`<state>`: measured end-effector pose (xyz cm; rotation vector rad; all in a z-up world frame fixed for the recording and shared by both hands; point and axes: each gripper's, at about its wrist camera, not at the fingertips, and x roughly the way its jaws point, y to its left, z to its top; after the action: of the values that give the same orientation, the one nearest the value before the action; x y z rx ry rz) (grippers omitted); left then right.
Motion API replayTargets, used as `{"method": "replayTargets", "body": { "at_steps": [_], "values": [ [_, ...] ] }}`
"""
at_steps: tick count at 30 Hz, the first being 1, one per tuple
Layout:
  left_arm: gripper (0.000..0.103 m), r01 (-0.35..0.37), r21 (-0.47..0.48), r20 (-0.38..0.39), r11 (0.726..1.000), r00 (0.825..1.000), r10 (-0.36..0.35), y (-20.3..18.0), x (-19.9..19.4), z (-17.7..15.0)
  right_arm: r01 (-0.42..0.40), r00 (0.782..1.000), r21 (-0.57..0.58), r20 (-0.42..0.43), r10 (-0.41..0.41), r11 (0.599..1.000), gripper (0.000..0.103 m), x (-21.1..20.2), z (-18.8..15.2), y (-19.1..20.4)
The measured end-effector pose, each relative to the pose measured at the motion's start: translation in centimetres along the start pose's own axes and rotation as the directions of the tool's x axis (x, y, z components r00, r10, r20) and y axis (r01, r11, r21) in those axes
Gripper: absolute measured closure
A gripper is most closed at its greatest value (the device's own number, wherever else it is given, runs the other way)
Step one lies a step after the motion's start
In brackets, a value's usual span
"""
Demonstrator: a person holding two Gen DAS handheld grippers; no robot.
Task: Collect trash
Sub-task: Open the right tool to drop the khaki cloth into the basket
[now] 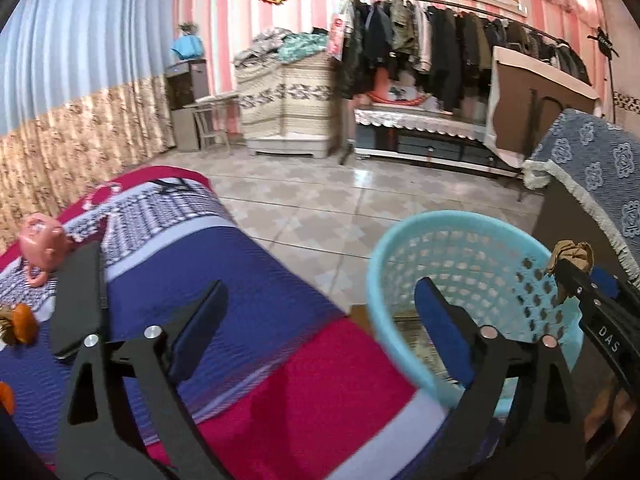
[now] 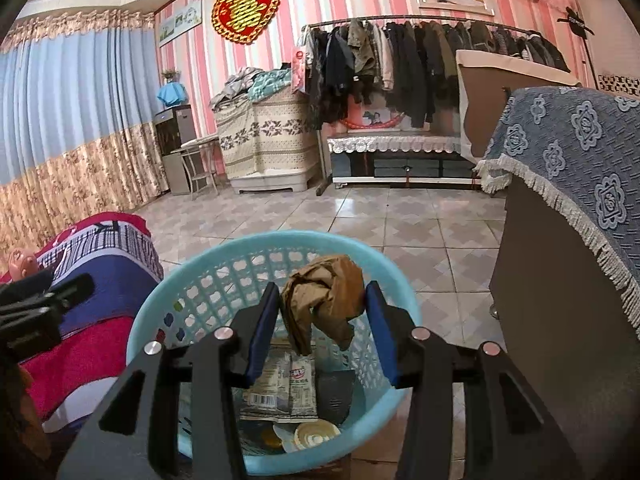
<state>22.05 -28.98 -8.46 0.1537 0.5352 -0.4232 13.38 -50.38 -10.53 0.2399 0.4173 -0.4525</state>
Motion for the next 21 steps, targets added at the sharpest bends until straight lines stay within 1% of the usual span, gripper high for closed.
{"method": "replayTargets", "body": {
  "at_steps": [2, 4, 5, 6, 8, 9, 11, 15, 18, 21],
  "values": [
    [0.01, -0.009, -0.011, 0.005, 1.0, 1.0, 0.009, 0.9, -0.6, -0.1, -0.008, 1.0, -0.008, -0.01, 0.008, 1.0, 0.056, 0.5, -0.2, 0.8],
    [0.01, -0.022, -0.014, 0.01, 1.0, 1.0, 0.023, 1.7, -1.2, -0.1, -0.001, 1.0, -0.025, -0.009, 0.001, 1.0, 0.049, 0.7, -0.2, 1.3],
    [0.009, -0.036, -0.016, 0.014, 0.999, 0.999, 0.036, 2.2, -1.5, -0.2, -0.005, 1.0, -0.036, -0.004, 0.005, 0.999, 0.038, 0.7, -0.2, 1.7],
    [0.009, -0.042, -0.018, 0.016, 0.999, 0.999, 0.042, 2.6, -1.8, -0.2, -0.013, 1.0, -0.041, 0.006, 0.013, 0.999, 0.029, 0.6, -0.2, 2.0],
    [0.008, -0.054, -0.031, 0.016, 0.998, 0.998, 0.055, 3.6, -2.4, -0.4, -0.011, 1.0, -0.054, 0.028, 0.012, 0.998, 0.027, 0.2, -0.2, 2.4],
    [0.008, -0.06, -0.042, 0.015, 0.997, 0.998, 0.061, 4.4, -2.8, -0.6, -0.005, 0.999, -0.061, 0.034, 0.007, 0.998, 0.021, 0.0, -0.2, 2.6],
    [0.008, -0.072, -0.056, 0.013, 0.996, 0.997, 0.073, 5.3, -3.5, -0.8, -0.003, 0.999, -0.067, 0.045, 0.006, 0.998, 0.012, -0.4, -0.2, 2.8],
    [0.007, -0.1, -0.073, 0.011, 0.992, 0.995, 0.101, 7.6, -5.0, -1.5, 0.01, 0.998, -0.086, 0.055, -0.005, 0.996, 0.007, -1.5, -0.2, 3.6],
    [0.006, -0.119, -0.089, 0.006, 0.989, 0.993, 0.12, 9.4, -6.2, -2.2, -0.021, 0.998, -0.093, 0.065, 0.027, 0.995, 0.005, -2.5, 0.0, 4.7],
    [0.006, -0.163, -0.104, -0.004, 0.981, 0.987, 0.163, 12.0, -7.7, -3.2, -0.057, 0.996, -0.116, 0.058, 0.064, 0.992, 0.005, -3.3, 0.2, 6.4]
  ]
}}
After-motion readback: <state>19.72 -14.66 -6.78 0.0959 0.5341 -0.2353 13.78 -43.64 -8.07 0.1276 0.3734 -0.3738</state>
